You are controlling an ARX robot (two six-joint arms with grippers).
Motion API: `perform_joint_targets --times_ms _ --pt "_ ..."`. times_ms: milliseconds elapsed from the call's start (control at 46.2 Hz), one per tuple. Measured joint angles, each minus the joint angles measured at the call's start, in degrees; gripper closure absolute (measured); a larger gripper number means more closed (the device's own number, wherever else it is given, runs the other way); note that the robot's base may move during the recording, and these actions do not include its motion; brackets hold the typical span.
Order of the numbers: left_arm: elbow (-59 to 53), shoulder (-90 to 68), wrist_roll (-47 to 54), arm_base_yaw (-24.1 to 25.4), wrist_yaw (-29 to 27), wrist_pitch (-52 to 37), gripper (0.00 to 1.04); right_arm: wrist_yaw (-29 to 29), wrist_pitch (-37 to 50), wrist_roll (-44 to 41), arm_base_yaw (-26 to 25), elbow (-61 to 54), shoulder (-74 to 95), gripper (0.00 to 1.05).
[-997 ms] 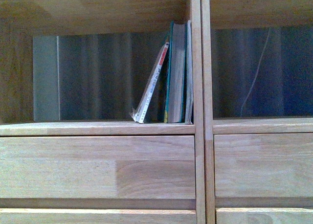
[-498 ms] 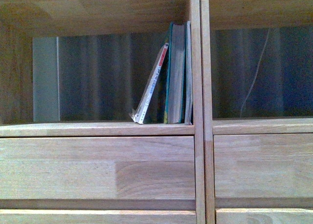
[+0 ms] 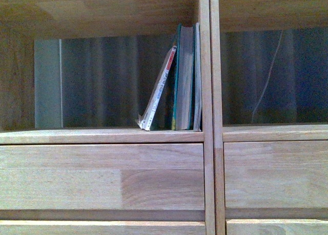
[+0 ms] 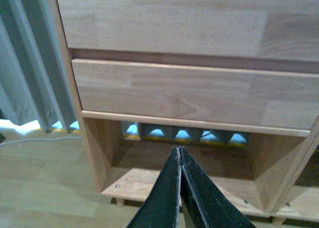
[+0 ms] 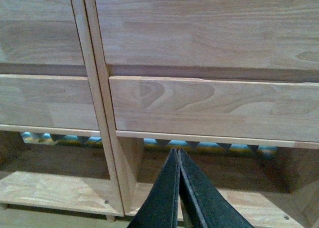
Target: Organize books on shelf
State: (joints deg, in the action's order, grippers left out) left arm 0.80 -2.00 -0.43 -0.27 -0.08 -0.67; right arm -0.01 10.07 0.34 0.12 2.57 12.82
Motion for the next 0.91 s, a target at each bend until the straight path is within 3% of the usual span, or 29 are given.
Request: perform_joint_targets --times_ms 195,325,715,758,845,910 --pt "0.0 1.6 0.0 0.0 0.0 0.4 1.02 0.0 -0.3 0.0 0.0 -1.6 -2.5 1.02" --pt "0.0 1.7 0.1 0.0 0.0 0.6 1.02 0.0 -9.5 0.0 0.0 -1.7 -10.4 1.02" --pt "0.0 1.7 0.1 0.0 -0.1 0.6 1.02 0.0 -10.0 0.0 0.0 -1.7 -12.5 1.02" --pt "0.0 1.7 0.1 0.0 -0.1 0.6 1.0 0.0 -10.0 0.0 0.0 -1.7 -12.5 1.02" --pt "0.0 1.7 0.1 0.0 -0.1 0.6 0.84 0.0 -10.0 0.0 0.0 -1.7 -12.5 1.02" --pt "0.0 1.7 0.1 0.0 -0.1 0.6 0.67 0.0 -10.0 -0.2 0.0 -1.7 -12.5 0.87"
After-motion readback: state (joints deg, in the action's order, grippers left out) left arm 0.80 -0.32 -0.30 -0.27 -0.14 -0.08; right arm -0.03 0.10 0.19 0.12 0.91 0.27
